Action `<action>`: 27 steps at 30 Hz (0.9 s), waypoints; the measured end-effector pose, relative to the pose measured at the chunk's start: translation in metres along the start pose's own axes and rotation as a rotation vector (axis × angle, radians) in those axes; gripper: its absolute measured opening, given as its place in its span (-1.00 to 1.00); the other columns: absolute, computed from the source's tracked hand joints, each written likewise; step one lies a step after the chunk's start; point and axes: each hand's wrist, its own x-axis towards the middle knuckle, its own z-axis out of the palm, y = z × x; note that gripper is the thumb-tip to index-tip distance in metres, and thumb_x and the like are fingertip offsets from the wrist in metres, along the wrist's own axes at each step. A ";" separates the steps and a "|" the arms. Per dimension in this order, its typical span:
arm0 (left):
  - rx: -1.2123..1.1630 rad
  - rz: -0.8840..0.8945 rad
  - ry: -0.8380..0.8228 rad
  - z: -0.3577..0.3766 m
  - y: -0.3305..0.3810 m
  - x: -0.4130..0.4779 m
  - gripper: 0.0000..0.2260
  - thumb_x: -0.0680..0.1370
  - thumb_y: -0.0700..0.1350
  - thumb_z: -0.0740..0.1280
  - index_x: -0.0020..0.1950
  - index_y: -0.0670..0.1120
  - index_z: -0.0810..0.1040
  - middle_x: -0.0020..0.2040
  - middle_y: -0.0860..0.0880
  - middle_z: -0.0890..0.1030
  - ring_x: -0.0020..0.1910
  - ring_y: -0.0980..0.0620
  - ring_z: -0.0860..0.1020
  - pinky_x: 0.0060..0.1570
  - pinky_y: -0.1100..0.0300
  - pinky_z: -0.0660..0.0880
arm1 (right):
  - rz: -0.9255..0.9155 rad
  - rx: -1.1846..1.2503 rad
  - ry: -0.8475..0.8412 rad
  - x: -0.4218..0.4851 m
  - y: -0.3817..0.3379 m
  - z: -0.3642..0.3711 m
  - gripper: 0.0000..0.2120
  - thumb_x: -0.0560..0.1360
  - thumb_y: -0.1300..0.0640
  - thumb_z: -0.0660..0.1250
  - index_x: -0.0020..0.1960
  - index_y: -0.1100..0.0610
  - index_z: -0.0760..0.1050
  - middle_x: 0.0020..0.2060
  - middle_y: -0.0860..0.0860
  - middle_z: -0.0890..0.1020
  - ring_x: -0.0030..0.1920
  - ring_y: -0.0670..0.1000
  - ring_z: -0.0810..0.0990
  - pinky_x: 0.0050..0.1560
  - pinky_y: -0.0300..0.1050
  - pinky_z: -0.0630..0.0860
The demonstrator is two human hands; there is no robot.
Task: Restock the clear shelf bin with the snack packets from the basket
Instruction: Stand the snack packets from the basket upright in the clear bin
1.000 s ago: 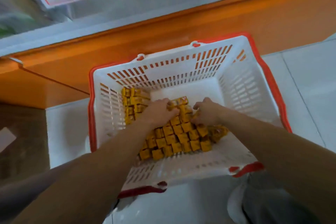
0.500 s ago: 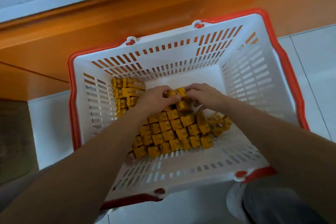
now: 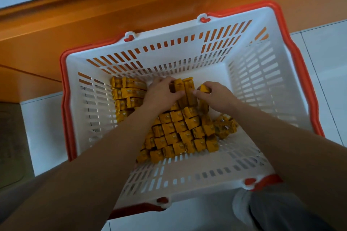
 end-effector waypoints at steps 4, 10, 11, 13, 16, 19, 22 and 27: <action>-0.040 -0.081 -0.095 0.001 0.010 0.009 -0.43 0.55 0.24 0.38 0.49 0.09 0.37 0.42 -0.04 0.52 0.15 -0.13 0.62 0.04 0.00 0.59 | 0.042 0.009 -0.029 0.006 0.001 0.005 -0.71 0.51 -0.17 0.38 -0.21 -0.01 0.43 -0.32 -0.06 0.53 -0.28 -0.05 0.52 -0.32 -0.13 0.32; -0.167 -0.121 -0.248 -0.004 0.023 0.024 -0.31 0.44 0.33 0.44 0.44 -0.03 0.46 0.27 -0.01 0.58 0.13 0.00 0.55 -0.02 0.12 0.47 | 0.097 0.274 -0.068 0.023 -0.010 0.005 -0.88 0.51 -0.03 0.43 -0.09 -0.01 0.53 -0.21 -0.05 0.63 -0.18 -0.05 0.61 -0.31 -0.27 0.47; -0.207 -0.137 -0.249 -0.006 0.024 0.024 -0.34 0.42 0.33 0.45 0.38 -0.03 0.49 0.17 0.02 0.58 0.07 0.02 0.54 -0.09 0.14 0.46 | 0.117 0.364 -0.077 0.023 -0.011 0.006 -0.85 0.50 -0.04 0.45 -0.01 -0.01 0.55 -0.14 -0.04 0.66 -0.12 -0.04 0.64 -0.29 -0.28 0.51; -0.301 -0.176 -0.232 -0.007 0.022 0.025 -0.50 0.41 0.31 0.48 0.15 -0.01 0.56 -0.08 0.06 0.56 -0.11 0.07 0.53 -0.21 0.17 0.42 | 0.143 0.458 -0.095 0.021 -0.012 0.008 -0.70 0.49 -0.09 0.46 0.14 0.01 0.54 -0.04 -0.02 0.67 -0.04 -0.02 0.67 -0.22 -0.22 0.56; -0.475 -0.202 -0.219 -0.008 0.019 0.019 -0.56 0.39 0.26 0.51 0.06 -0.04 0.64 -0.08 0.01 0.65 -0.07 0.04 0.60 -0.06 0.10 0.54 | 0.135 0.563 -0.104 0.018 -0.016 0.005 -0.64 0.51 -0.04 0.45 0.22 0.09 0.52 0.00 0.03 0.69 0.01 0.03 0.69 -0.04 -0.06 0.63; -0.682 -0.212 -0.160 -0.018 0.021 0.010 -0.40 0.38 0.21 0.53 0.37 0.04 0.56 0.26 0.02 0.59 0.23 -0.04 0.53 0.16 0.01 0.48 | 0.062 0.668 -0.139 0.008 -0.028 -0.005 -0.79 0.54 0.01 0.42 0.07 0.13 0.59 -0.15 0.04 0.71 -0.12 0.04 0.71 -0.20 -0.11 0.62; -0.700 -0.182 -0.141 -0.035 0.030 -0.001 -0.54 0.41 0.18 0.54 0.25 0.07 0.58 0.06 0.12 0.54 0.06 0.05 0.48 -0.01 0.11 0.45 | 0.016 0.672 -0.154 -0.006 -0.046 -0.017 -0.90 0.55 0.02 0.42 -0.13 0.01 0.63 -0.28 0.01 0.70 -0.29 0.00 0.69 -0.34 -0.15 0.58; -0.712 -0.188 -0.161 -0.064 0.053 -0.040 -0.57 0.45 0.08 0.56 0.23 -0.06 0.60 0.19 -0.05 0.64 0.17 -0.07 0.59 0.19 -0.15 0.57 | 0.000 0.657 -0.140 -0.039 -0.076 -0.038 -0.91 0.51 0.04 0.46 -0.04 0.05 0.66 -0.23 0.02 0.70 -0.27 -0.01 0.68 -0.30 -0.12 0.57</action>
